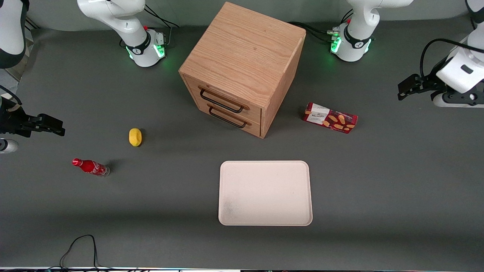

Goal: Place red cookie box on tray
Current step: 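Move the open left gripper toward the red plaid cookie box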

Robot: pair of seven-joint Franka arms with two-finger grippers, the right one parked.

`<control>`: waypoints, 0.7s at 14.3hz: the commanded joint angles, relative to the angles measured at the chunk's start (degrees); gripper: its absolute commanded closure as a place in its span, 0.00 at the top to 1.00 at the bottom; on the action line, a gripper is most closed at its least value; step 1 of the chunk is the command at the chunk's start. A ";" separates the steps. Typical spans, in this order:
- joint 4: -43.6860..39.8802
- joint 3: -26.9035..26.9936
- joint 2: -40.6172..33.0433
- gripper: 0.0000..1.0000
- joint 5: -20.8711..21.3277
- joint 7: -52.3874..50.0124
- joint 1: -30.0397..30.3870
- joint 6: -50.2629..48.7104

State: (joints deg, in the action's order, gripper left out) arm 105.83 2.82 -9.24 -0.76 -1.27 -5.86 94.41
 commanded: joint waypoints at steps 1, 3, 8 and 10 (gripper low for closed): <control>-0.19 -0.27 -0.34 1.00 -0.82 1.19 0.76 -1.16; 0.07 -0.27 0.36 1.00 -0.65 0.75 0.76 -0.02; 3.85 -0.27 1.15 1.00 -0.82 -0.12 0.76 1.57; 5.86 -0.27 1.15 1.00 -2.22 -6.06 0.68 3.40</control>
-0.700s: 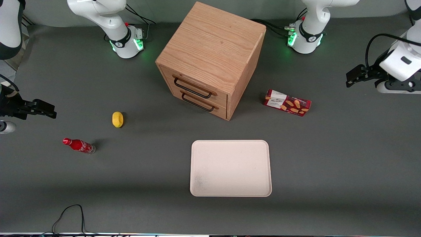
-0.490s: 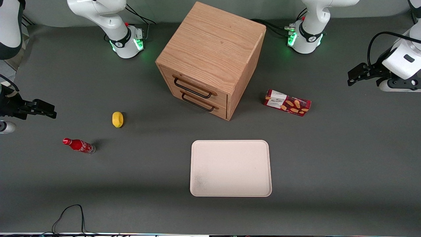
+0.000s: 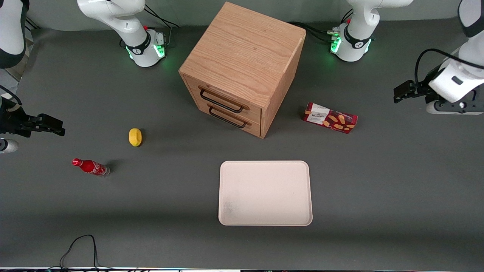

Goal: Place red cookie box on tray
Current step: 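Move the open left gripper toward the red plaid cookie box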

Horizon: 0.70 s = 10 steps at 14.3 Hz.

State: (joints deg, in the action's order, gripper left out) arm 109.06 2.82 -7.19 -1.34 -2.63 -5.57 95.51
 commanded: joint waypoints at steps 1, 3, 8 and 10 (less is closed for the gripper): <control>4.48 -0.45 -0.98 1.00 -1.82 -10.06 0.12 3.71; 7.73 -4.29 -1.25 1.00 -1.83 -24.36 0.03 6.26; 18.88 -17.65 -1.60 1.00 -0.24 -58.67 -0.06 16.87; 22.93 -19.78 -1.34 1.00 -0.24 -64.14 -0.15 21.19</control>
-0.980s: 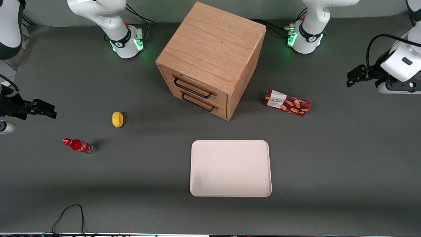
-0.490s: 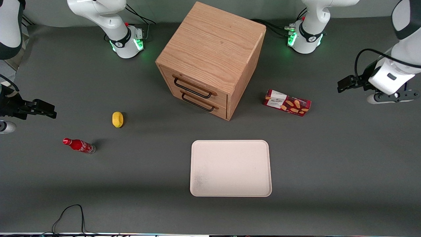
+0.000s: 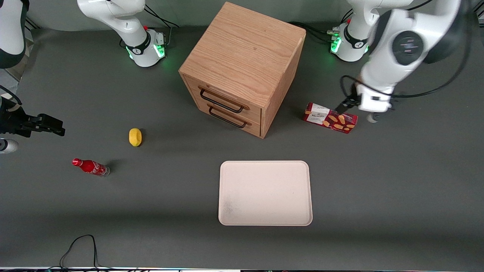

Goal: Place red cookie box on tray
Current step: 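Lower the left gripper over the cookie box and close on its end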

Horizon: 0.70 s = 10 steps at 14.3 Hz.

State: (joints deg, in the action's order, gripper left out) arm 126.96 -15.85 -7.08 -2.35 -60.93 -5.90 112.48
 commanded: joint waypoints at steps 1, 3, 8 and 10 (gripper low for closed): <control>7.14 -1.54 -1.36 1.00 0.77 -7.52 0.19 6.50; 11.10 -2.42 -1.18 1.00 0.77 -8.76 0.19 11.69; 14.11 -2.08 3.03 1.00 0.77 -10.79 0.37 20.05; 14.11 -1.03 5.14 1.00 1.46 -10.79 0.45 21.90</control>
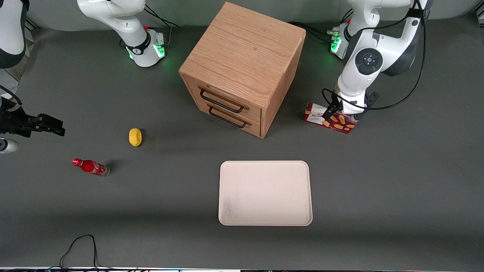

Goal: Place red cookie box on tray
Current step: 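Lower the left gripper over the cookie box and close on its end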

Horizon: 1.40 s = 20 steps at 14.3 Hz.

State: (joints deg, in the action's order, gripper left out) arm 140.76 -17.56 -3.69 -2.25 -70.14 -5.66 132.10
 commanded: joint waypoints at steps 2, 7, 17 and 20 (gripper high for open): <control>0.31 2.00 3.07 1.00 2.60 -1.57 0.21 3.51; 4.87 3.05 6.06 0.98 4.09 -1.57 0.04 10.88; 3.48 4.64 9.41 0.00 5.84 0.36 -0.32 11.08; -1.52 6.21 8.09 0.00 6.03 4.91 -0.32 4.59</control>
State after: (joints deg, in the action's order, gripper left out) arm 143.05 -13.10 6.00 2.96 -68.68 -5.44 141.79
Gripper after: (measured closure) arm 0.943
